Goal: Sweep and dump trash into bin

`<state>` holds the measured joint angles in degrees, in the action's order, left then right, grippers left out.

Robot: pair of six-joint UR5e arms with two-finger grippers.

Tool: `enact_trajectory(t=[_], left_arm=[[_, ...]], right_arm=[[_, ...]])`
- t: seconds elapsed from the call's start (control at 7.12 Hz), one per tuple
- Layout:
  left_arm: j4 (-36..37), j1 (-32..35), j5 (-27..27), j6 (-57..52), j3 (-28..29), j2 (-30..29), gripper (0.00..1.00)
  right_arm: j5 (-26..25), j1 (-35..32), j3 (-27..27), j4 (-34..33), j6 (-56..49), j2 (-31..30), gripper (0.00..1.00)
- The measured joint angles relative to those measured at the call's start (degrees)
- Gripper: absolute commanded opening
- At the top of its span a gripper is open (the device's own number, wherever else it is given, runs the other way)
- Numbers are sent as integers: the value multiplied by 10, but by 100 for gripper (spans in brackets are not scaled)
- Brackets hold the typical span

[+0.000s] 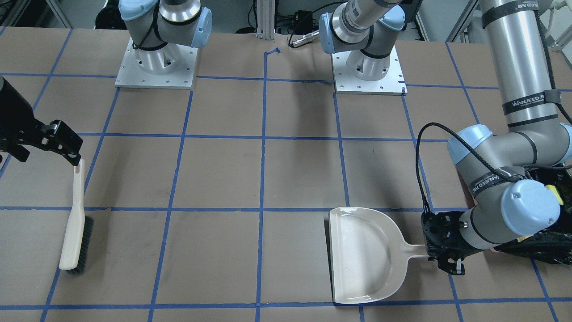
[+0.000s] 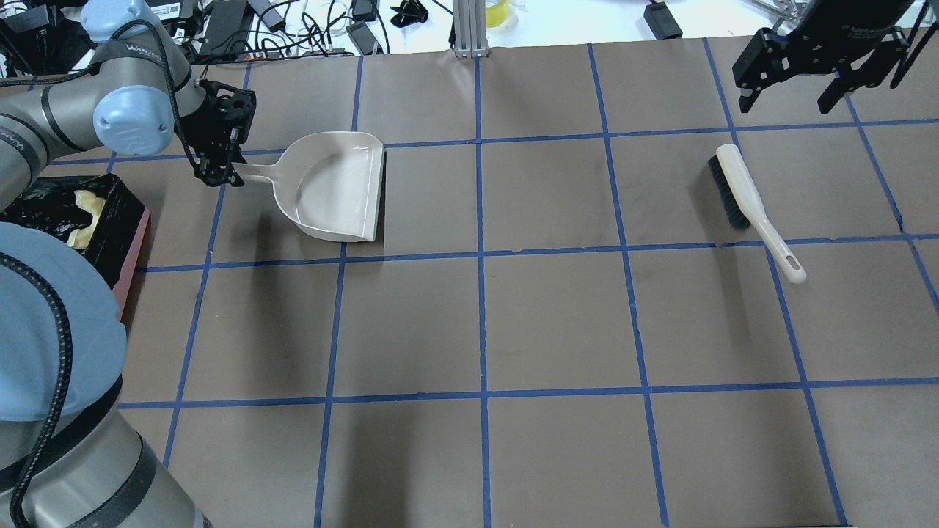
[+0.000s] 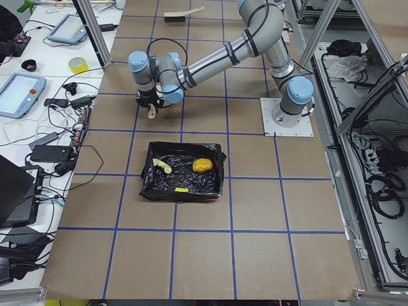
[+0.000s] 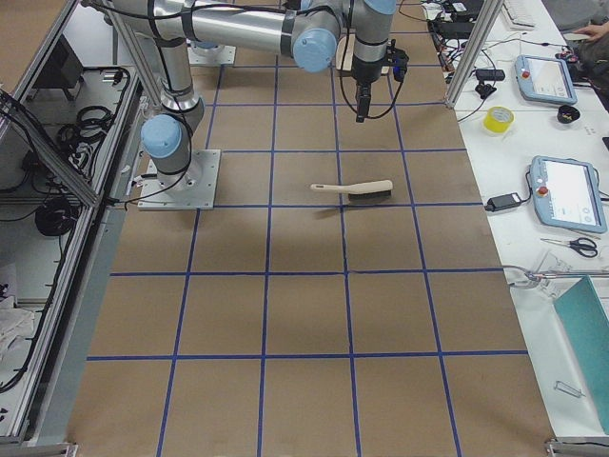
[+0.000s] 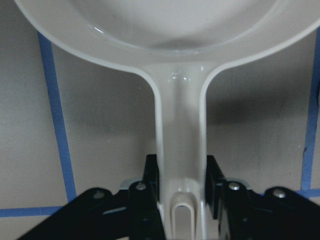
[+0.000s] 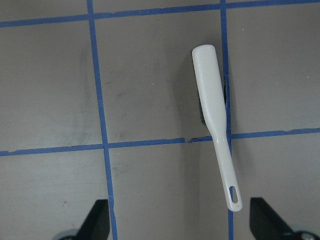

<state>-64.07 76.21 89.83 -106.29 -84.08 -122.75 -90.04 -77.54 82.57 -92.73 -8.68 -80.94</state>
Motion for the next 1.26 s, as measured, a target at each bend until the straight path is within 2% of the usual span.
enact_trajectory(t=[0.28, 0.56, 0.98, 1.26], left_arm=[[11, 3, -3, 10, -9, 12, 100], [-23, 24, -4, 110, -13, 56, 100], [-131, 39, -10, 323, -37, 183, 100], [-185, 39, 1, 448, -76, 276, 100]], right_arm=[[5, -9, 8, 3, 7, -18, 100], [2, -33, 18, 2, 10, -31, 100], [0, -104, 22, -3, 19, -34, 100], [-1, -119, 27, 0, 35, -35, 100]])
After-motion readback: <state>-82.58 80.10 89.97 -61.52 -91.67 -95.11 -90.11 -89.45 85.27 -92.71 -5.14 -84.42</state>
